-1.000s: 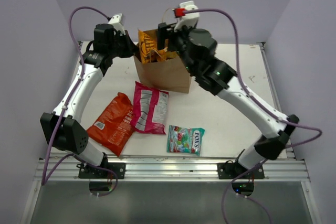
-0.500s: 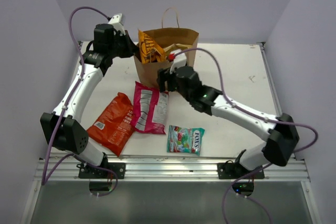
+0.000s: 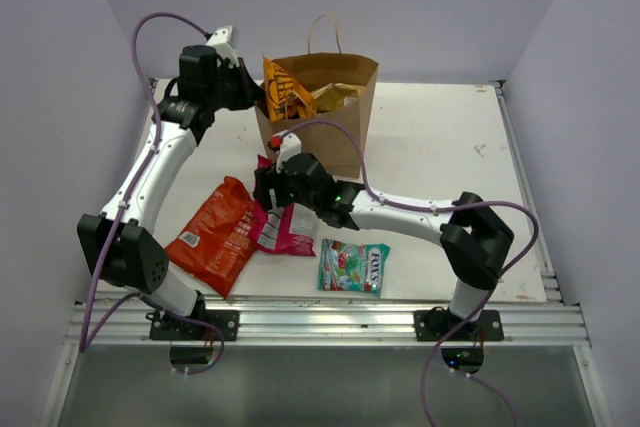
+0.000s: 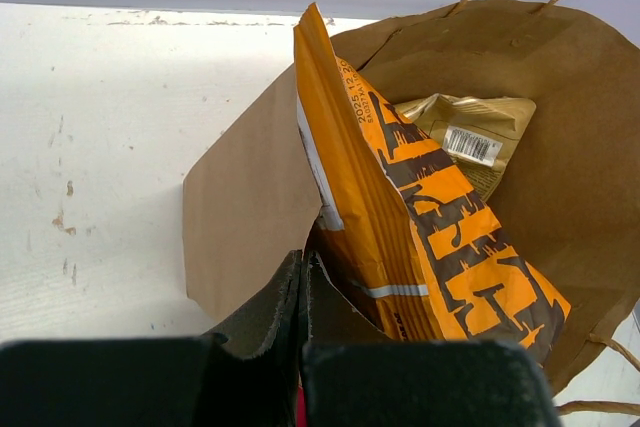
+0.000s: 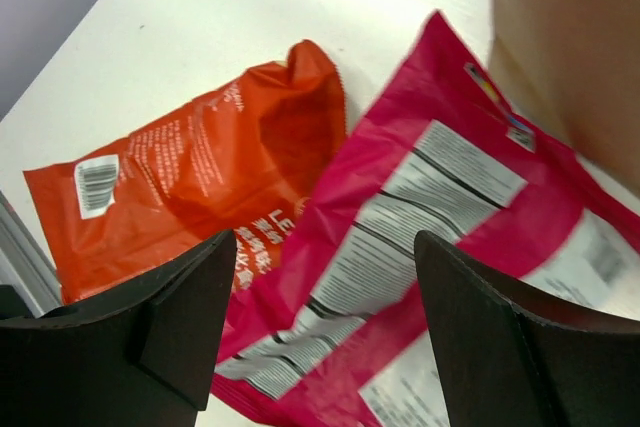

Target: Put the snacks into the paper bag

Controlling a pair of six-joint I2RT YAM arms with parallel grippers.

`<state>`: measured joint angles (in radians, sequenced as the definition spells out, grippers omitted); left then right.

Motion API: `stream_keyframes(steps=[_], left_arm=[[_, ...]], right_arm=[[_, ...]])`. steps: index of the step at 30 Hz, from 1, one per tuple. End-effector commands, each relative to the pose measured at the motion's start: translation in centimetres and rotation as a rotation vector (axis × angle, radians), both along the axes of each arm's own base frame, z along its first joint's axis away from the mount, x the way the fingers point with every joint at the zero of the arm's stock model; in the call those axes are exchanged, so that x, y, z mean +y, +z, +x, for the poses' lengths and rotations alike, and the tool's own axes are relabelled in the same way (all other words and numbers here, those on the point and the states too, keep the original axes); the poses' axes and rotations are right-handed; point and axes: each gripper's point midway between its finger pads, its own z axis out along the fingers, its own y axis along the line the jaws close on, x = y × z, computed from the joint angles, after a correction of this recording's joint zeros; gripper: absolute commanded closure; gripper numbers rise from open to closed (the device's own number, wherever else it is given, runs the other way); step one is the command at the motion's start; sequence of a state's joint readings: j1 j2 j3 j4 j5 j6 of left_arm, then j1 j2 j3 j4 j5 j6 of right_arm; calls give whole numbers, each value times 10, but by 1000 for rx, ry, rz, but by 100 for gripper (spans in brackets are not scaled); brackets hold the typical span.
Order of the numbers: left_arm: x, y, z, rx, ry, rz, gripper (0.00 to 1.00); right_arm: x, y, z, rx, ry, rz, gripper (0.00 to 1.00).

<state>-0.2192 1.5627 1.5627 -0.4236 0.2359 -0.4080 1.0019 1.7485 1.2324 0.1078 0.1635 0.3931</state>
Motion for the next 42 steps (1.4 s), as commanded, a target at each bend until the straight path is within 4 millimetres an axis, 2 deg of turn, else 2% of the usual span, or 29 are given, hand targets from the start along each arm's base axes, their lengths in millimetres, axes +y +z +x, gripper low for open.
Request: stream_keyframes(steps=[1,2,3,4,6,7,8,13,15,17,18,20,21,23,25,26,29,30,33,34,36,37,38,39,40,42], left_arm=[[-7,14,6,-53,-30,-13,100],[-8,14,7,-54,-31,-14,100],[-8,16,6,-57,-34,-15,100],[-8,15,6,-58,-36,-15,100],[-8,15,5,-60,-40,-9,100],[-7,15,4,-60,-40,-5,100],[-7,15,3,-58,-41,-2,100],[-5,19,-1,-76,-42,8,100],[-7,20,-2,-81,-50,3,100],[-7,20,-3,-81,-54,1,100],[-7,22,-4,-85,-58,-2,100],[-7,23,-5,-88,-58,-3,100],[-7,23,-5,-87,-58,-4,100],[-7,26,-7,-95,-58,-4,100],[-6,28,-9,-100,-57,-4,100],[-5,30,-11,-107,-56,-3,100],[-4,32,-12,-112,-49,-1,100],[-4,32,-13,-111,-49,-4,100],[-4,33,-13,-112,-52,-5,100],[-4,33,-13,-113,-53,-4,100],[-4,33,-13,-113,-51,-3,100],[-4,34,-13,-115,-51,-4,100],[-4,33,-13,-112,-51,-5,100],[-4,34,-13,-114,-52,-5,100],[-4,32,-13,-111,-51,-4,100],[-5,31,-12,-106,-51,-7,100]], right_arm=[[37,19,0,-21,31,90,24],[41,17,-1,-19,34,88,24],[47,1,-3,-8,36,60,24],[50,2,0,-16,23,59,25],[54,-9,1,-19,11,35,25],[56,-20,1,-17,4,5,25],[51,-24,7,-33,-37,-15,25],[40,-44,11,-91,-104,-110,26],[38,-48,13,-121,-129,-145,26],[38,-60,13,-139,-129,-200,26],[40,-59,12,-160,-144,-217,26],[39,-80,9,-171,-139,-307,31],[43,-80,10,-179,-143,-322,33],[38,-97,8,-179,-151,-393,36],[35,-99,9,-182,-162,-410,63],[33,-98,8,-185,-169,-413,84],[23,-71,10,-222,-203,-398,100],[19,-49,7,-241,-208,-370,100],[7,-6,-1,-279,-192,-338,100],[-5,31,-6,-300,-184,-313,100],[-16,77,-18,-321,-141,-252,100],[-36,125,-27,-357,-136,-201,100],[-47,147,-32,-373,-128,-176,100],[-51,182,-39,-401,-99,-121,100],[-66,204,-46,-426,-83,-124,100],[-91,276,-61,-494,-66,1,100]])
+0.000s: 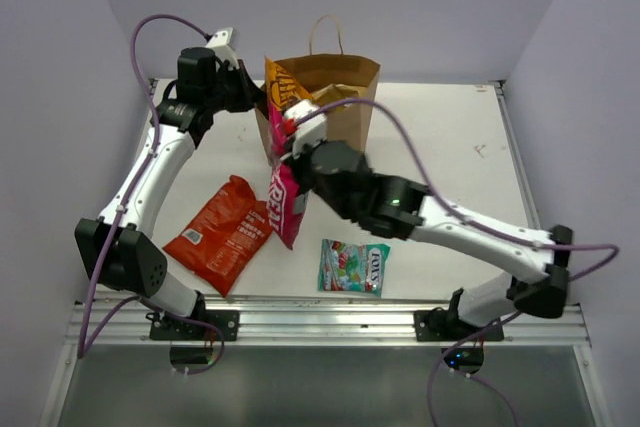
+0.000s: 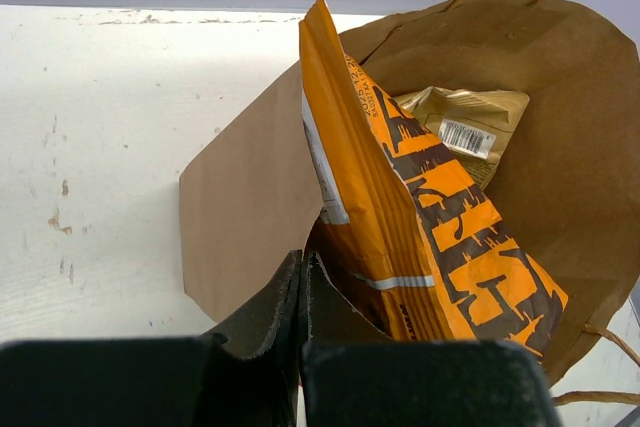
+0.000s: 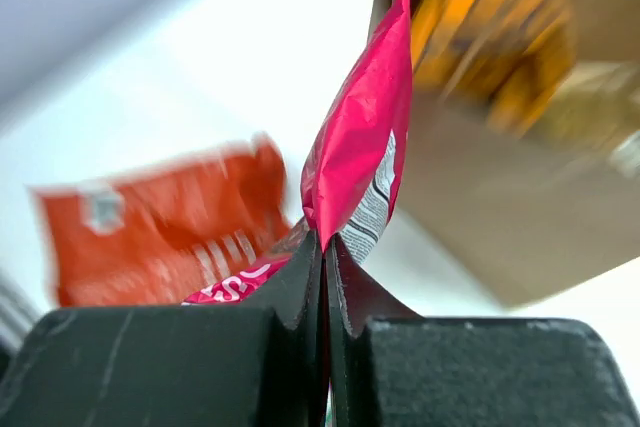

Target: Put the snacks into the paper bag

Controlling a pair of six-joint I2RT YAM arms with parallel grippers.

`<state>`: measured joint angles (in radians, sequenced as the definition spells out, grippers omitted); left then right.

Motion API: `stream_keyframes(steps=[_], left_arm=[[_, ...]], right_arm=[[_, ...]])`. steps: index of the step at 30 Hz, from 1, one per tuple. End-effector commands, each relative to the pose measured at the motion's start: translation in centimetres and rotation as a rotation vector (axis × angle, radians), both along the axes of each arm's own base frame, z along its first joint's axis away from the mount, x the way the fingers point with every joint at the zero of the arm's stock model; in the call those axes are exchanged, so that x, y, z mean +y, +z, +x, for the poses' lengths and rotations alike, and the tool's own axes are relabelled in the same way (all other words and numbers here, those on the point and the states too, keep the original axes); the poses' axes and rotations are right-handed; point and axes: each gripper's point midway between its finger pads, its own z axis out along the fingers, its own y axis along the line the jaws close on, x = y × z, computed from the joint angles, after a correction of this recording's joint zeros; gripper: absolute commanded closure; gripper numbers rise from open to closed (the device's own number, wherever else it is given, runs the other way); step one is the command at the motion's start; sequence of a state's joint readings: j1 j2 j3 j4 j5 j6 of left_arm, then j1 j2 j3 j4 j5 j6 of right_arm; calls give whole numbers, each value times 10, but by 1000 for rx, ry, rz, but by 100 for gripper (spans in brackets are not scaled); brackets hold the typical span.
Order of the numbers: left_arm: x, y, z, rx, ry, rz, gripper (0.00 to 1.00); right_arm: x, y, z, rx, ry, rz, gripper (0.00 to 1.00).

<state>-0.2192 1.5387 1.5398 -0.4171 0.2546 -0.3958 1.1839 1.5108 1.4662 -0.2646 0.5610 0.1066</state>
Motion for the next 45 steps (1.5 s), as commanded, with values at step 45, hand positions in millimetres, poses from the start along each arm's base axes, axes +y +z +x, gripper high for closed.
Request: stream_keyframes(steps=[45], left_arm=[[-3,6,4,-38,-11,2,100]], right_arm=[[-60,121,232,-616,-427,-137,100]])
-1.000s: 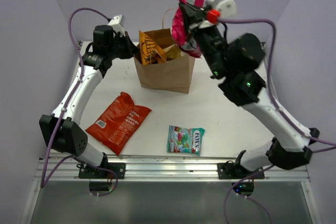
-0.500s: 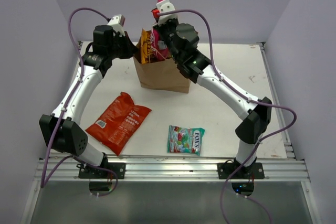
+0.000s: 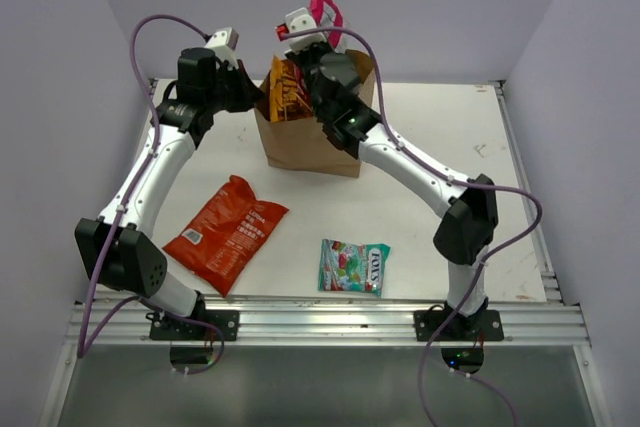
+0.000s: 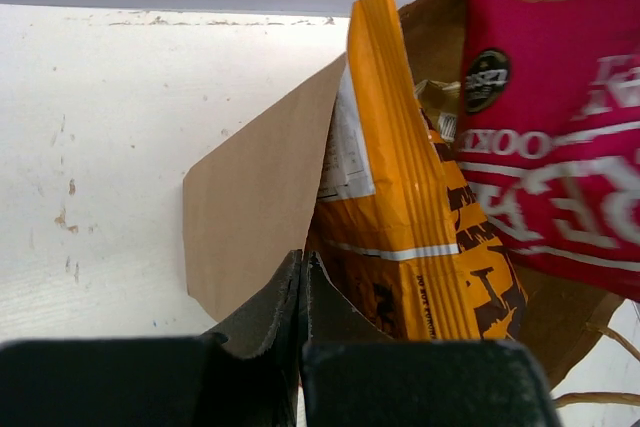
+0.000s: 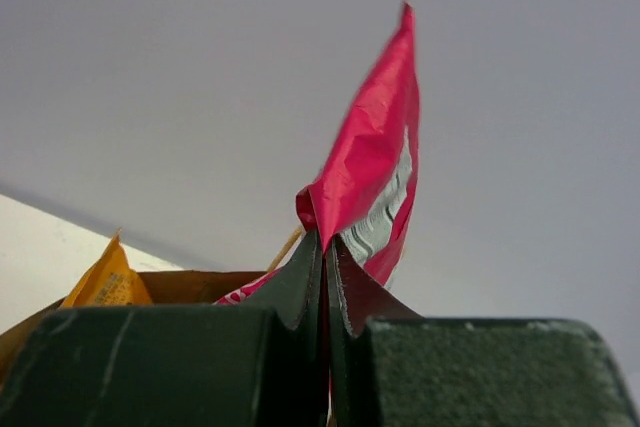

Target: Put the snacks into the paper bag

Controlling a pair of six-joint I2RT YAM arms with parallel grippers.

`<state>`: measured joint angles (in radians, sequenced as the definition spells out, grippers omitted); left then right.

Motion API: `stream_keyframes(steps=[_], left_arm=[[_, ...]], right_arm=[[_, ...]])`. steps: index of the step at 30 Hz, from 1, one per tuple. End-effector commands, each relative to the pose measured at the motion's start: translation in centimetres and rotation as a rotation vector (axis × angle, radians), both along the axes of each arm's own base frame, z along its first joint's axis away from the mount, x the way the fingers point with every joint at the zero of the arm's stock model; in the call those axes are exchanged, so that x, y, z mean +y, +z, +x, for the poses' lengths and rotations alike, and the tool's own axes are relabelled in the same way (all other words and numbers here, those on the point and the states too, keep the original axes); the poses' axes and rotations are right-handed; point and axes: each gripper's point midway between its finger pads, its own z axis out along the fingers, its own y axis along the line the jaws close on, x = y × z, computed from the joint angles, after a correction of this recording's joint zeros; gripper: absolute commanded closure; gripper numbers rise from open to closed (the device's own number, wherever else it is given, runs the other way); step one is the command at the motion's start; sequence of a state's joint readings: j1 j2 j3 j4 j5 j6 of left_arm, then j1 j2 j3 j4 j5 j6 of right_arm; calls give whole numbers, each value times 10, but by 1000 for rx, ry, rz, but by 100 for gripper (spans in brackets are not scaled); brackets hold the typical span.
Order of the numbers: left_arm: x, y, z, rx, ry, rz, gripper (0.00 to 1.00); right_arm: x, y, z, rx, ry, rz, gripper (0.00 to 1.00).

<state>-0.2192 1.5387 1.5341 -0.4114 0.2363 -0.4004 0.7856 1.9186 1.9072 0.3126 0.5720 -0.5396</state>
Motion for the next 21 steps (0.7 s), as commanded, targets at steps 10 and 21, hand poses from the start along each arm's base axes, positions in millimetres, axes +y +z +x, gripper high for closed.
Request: stream_keyframes(steps=[10,21], left_arm=[[-5,7,1,-42,-36,15,100],[-9,9,2,-51,-57,-2,100]], right_arm=[[78,-71,-17,84,19,-201,100],[28,21,-66,57,-7,-148,25]])
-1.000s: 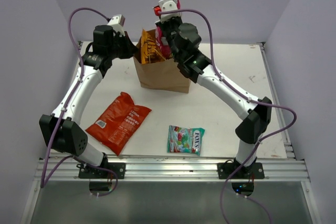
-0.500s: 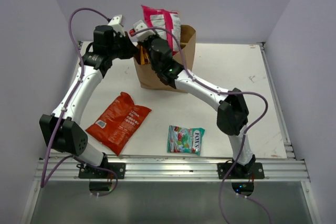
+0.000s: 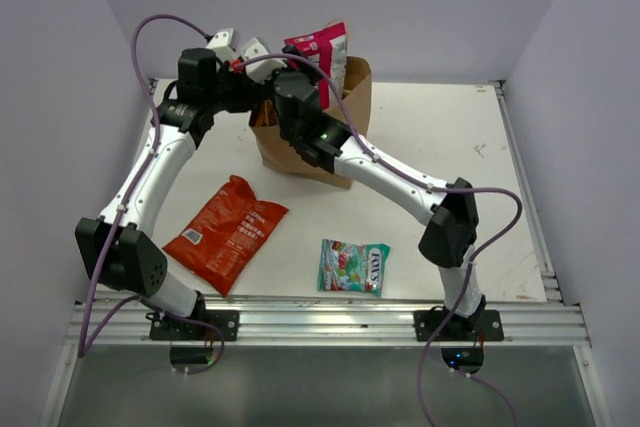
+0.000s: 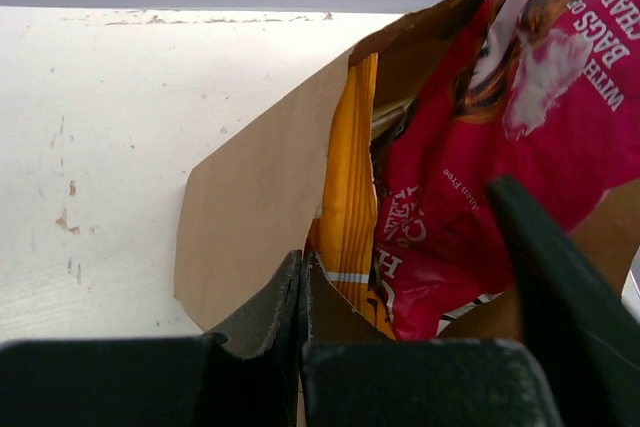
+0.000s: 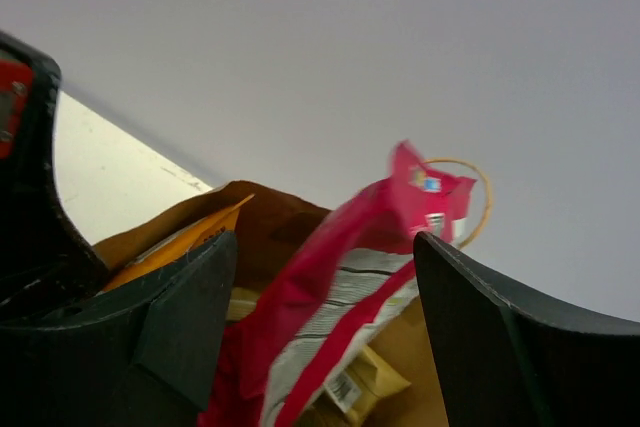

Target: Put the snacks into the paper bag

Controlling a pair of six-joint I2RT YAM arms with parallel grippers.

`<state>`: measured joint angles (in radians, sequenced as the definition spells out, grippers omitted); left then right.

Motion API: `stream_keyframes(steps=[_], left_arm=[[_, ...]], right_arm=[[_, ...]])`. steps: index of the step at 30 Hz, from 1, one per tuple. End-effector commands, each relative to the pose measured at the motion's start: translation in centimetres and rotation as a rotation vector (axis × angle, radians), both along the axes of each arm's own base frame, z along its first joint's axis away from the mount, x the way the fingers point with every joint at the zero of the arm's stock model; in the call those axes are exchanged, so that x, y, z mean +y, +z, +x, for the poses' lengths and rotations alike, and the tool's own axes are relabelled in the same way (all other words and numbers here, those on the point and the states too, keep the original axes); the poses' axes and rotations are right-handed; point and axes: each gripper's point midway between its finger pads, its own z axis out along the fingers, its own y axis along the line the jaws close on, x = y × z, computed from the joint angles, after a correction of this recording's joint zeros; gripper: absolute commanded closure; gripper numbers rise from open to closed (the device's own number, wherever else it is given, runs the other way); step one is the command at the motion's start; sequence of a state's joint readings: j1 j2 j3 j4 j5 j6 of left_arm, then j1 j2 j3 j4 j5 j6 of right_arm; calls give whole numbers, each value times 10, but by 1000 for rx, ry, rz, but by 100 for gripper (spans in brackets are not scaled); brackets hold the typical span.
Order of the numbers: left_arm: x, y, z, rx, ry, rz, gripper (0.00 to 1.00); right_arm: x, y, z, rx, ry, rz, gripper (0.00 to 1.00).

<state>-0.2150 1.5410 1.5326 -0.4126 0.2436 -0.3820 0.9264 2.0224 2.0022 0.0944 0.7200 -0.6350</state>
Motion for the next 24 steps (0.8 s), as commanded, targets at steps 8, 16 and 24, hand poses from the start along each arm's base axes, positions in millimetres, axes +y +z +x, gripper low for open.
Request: stream_keyframes(steps=[8,16,24], left_arm=[[-11,11,4,-47,-39,-25,100],[-11,10,10,-71,-40,-19,100],[-2,39,7,-213,-2,-15,100]], right_arm=[[-88,163,-85,-175,43,236,23],[-53,77,-119,123,310,459,22],[28,-67,-151,465,612,502,19]])
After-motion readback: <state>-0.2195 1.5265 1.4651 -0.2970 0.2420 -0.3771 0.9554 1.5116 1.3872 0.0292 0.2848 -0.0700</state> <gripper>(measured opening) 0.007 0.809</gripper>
